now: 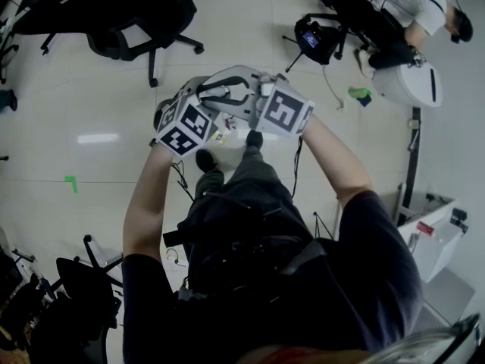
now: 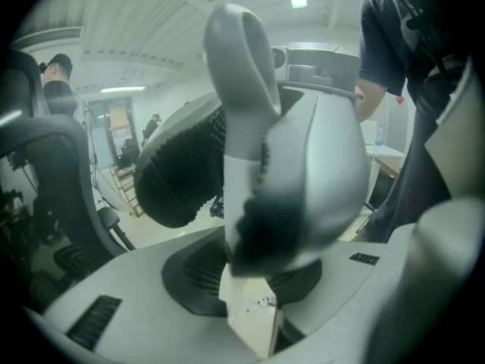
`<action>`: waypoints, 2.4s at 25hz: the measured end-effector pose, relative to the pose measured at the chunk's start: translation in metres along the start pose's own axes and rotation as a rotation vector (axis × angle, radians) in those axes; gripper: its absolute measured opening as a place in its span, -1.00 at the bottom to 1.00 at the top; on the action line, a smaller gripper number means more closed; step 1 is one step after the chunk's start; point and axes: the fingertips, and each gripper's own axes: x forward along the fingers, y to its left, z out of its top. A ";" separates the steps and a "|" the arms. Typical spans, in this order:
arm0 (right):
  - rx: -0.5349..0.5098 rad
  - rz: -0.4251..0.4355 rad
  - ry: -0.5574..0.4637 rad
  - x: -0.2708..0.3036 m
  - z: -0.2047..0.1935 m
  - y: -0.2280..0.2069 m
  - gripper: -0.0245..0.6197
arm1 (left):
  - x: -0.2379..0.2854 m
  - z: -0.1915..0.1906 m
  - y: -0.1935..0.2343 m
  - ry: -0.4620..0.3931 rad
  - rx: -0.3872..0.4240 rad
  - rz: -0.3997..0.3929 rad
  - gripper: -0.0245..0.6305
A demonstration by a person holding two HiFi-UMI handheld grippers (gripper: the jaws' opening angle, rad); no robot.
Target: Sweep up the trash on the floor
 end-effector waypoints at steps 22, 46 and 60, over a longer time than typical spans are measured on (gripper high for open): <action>0.207 -0.303 -0.259 -0.064 0.096 0.055 -0.64 | -0.083 0.065 -0.092 -0.124 0.153 -0.117 -0.61; 0.395 -0.648 -0.200 -0.010 0.040 0.141 -0.64 | -0.089 -0.029 -0.162 -0.234 -0.068 -0.185 -0.66; 0.467 -0.687 -0.017 0.007 -0.057 0.127 -0.64 | -0.018 -0.089 -0.161 -0.124 -0.116 -0.298 -0.67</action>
